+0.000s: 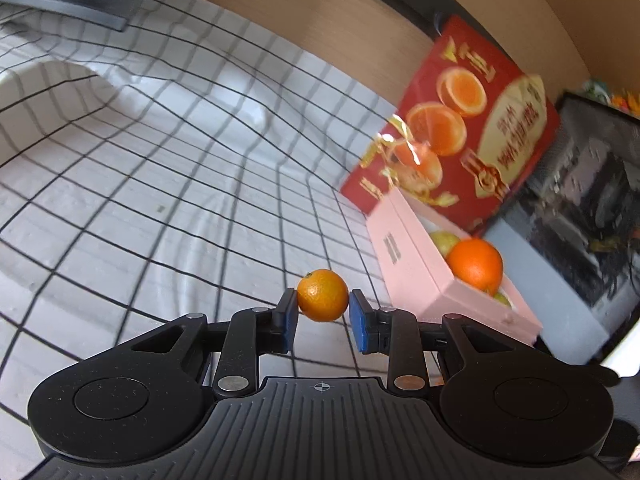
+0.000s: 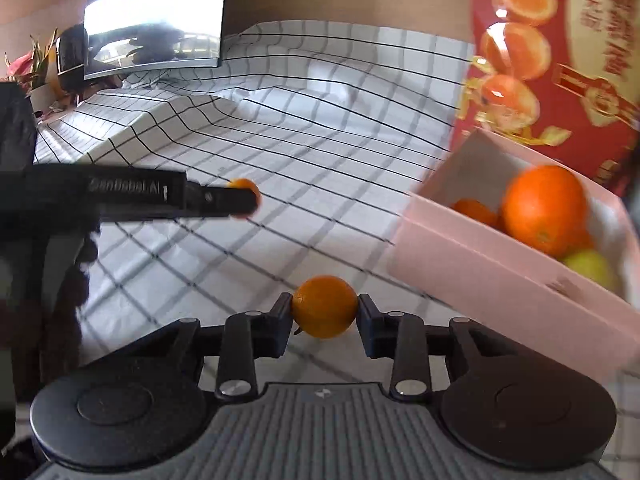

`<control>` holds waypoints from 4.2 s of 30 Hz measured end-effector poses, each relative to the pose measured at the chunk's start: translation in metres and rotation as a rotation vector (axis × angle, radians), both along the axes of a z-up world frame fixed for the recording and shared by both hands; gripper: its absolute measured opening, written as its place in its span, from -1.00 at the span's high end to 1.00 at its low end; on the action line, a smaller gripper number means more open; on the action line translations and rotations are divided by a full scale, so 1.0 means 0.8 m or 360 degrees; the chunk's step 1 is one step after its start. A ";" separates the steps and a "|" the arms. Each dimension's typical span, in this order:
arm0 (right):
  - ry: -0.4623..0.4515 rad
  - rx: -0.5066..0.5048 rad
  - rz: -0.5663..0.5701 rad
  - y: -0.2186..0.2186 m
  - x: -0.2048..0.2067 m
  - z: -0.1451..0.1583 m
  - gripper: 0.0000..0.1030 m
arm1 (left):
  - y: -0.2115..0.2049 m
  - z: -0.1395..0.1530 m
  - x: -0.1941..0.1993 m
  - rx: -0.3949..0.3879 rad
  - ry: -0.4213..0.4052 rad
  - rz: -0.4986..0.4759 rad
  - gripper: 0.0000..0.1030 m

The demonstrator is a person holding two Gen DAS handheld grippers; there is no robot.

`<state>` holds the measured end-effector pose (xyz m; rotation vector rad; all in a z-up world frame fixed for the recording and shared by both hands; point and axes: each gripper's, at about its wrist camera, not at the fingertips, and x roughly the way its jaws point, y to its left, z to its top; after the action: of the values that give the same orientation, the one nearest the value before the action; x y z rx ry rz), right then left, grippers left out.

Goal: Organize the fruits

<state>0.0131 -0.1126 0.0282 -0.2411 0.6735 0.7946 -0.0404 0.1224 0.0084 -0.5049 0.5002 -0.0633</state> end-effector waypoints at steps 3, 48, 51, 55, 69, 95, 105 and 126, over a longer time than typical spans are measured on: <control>0.0047 0.0020 -0.0084 -0.046 -0.002 -0.001 0.35 | -0.022 0.000 0.005 0.0032 0.0032 -0.0129 0.38; 0.0114 0.0010 -0.0358 -0.129 -0.011 -0.025 -1.00 | -0.135 -0.003 0.022 0.0515 0.0169 -0.0432 0.32; 0.0120 0.0016 -0.0358 -0.130 -0.007 -0.024 -0.98 | -0.146 -0.003 0.030 0.0586 0.0177 -0.0425 0.33; 0.0133 0.0026 -0.0418 -0.134 0.004 -0.023 -0.89 | -0.159 -0.004 0.040 0.0680 0.0183 -0.0429 0.29; 0.0105 0.0027 -0.0447 -0.136 0.005 -0.026 -0.89 | -0.166 -0.005 0.055 0.0733 0.0188 -0.0429 0.33; 0.0055 0.0115 -0.0352 -0.127 0.020 0.032 0.35 | -0.127 0.055 0.073 0.0354 -0.0012 -0.0535 0.36; -0.0251 0.0233 -0.0516 -0.117 0.091 0.157 0.35 | -0.115 0.127 0.219 0.0215 -0.0123 -0.0488 0.35; 0.0087 0.0340 -0.0677 -0.061 0.225 0.151 0.11 | -0.068 0.118 0.179 0.0315 -0.0079 -0.0208 0.35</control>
<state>0.1931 -0.1616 0.1493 0.1180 0.6560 0.4596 0.1026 0.0680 0.1028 -0.2760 0.4847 -0.1494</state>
